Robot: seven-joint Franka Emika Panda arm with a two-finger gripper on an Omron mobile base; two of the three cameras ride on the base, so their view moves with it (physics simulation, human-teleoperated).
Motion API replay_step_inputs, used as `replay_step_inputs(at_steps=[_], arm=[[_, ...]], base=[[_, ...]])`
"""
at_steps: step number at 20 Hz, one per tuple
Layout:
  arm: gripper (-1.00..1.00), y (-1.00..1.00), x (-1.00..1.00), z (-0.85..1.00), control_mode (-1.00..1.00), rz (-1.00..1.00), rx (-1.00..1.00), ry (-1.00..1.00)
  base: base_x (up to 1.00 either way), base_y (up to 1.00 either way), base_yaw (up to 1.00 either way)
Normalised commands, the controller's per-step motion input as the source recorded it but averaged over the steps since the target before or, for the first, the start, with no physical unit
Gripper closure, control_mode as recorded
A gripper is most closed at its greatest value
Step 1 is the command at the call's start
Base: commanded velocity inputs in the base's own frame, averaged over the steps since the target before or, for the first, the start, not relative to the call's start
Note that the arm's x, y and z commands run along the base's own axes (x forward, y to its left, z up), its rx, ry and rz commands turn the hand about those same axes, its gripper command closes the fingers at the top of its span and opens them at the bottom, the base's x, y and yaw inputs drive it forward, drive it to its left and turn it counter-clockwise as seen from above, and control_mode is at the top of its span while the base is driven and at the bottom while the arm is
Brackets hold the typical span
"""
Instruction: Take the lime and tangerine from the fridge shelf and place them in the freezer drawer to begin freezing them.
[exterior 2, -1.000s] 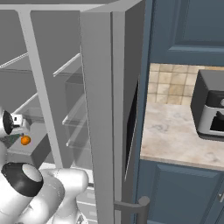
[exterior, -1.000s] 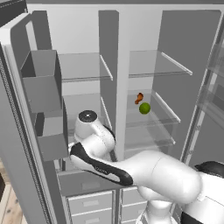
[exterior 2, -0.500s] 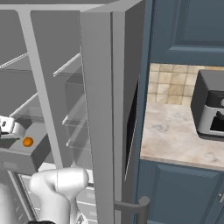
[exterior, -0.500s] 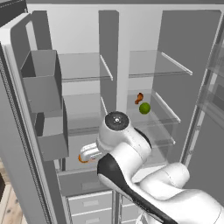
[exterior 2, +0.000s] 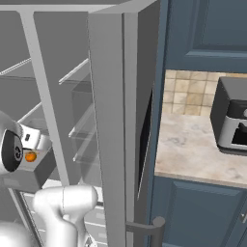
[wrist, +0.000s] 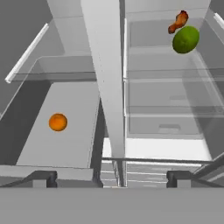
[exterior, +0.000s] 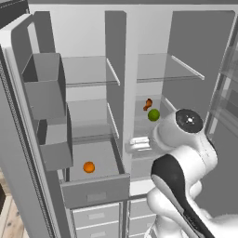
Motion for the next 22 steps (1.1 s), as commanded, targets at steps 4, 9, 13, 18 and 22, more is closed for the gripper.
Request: replay_step_inputs(at_steps=[4,9,13,18,22], arm=[[-1.00,-0.99,0.02,0.74,-1.00,-0.11,0.12,0.00],[-1.00,-0.97,0.44,0.30,-1.00,-0.09,0.04,0.11],[-1.00,-0.65,0.57,-0.09,-1.00,-0.05,-0.03,0.09],[-1.00,0.00,0.28,0.00,-1.00,0.00,-0.07,0.00],[-1.00,0.02,0.71,-0.23,-1.00,0.00,-0.07,0.00]], base=[[0.00,0.00,0.00],[0.00,0.00,0.00],[0.00,0.00,0.00],[0.00,0.00,0.00],[0.00,0.00,0.00]])
